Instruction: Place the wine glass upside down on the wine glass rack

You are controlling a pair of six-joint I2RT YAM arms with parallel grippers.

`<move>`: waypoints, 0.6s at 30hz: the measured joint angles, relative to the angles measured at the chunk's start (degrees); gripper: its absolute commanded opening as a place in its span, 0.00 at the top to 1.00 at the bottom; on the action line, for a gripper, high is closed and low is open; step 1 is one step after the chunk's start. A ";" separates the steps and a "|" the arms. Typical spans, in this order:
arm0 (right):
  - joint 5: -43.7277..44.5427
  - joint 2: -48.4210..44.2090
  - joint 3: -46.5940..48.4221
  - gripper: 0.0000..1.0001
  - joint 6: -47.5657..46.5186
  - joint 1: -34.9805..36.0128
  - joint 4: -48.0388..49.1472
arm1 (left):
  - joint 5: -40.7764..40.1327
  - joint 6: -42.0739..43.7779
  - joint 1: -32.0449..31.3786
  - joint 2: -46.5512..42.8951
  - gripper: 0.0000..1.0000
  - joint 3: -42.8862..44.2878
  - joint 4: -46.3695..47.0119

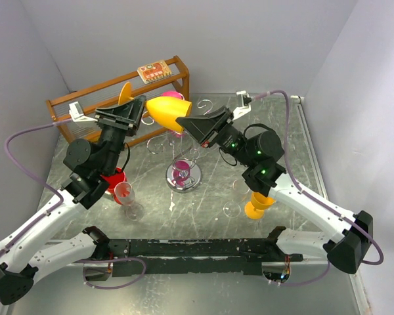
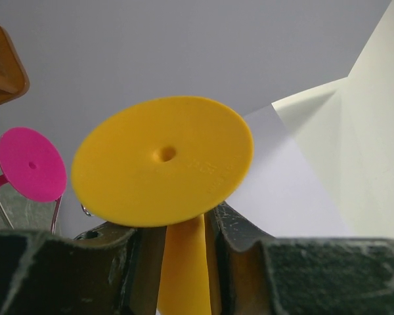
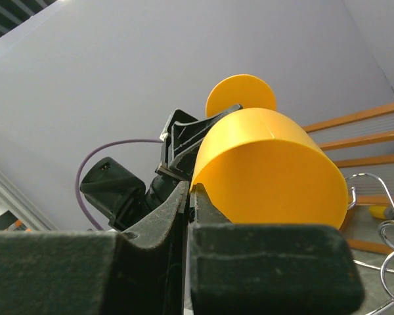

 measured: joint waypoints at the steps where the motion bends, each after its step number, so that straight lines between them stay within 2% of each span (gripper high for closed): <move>1: -0.20 0.00 -0.02 1.00 0.07 0.00 0.04 | -0.02 -0.07 0.00 -0.15 0.64 -0.13 0.15; 6: -1.11 0.00 -0.04 1.00 0.42 0.00 0.44 | -0.33 -0.20 0.00 -0.68 0.80 -0.48 0.85; 8: -1.22 0.00 -0.15 1.00 0.48 0.00 0.44 | -0.39 -0.46 0.00 -0.81 0.92 -0.52 1.31; 16: -1.66 0.00 -0.63 0.99 0.79 0.00 0.20 | -0.39 1.09 0.00 -1.27 0.93 -0.50 2.19; 18: -1.64 0.00 -0.63 0.81 0.66 0.00 -0.31 | -0.37 2.58 0.00 -1.27 0.93 -0.28 2.19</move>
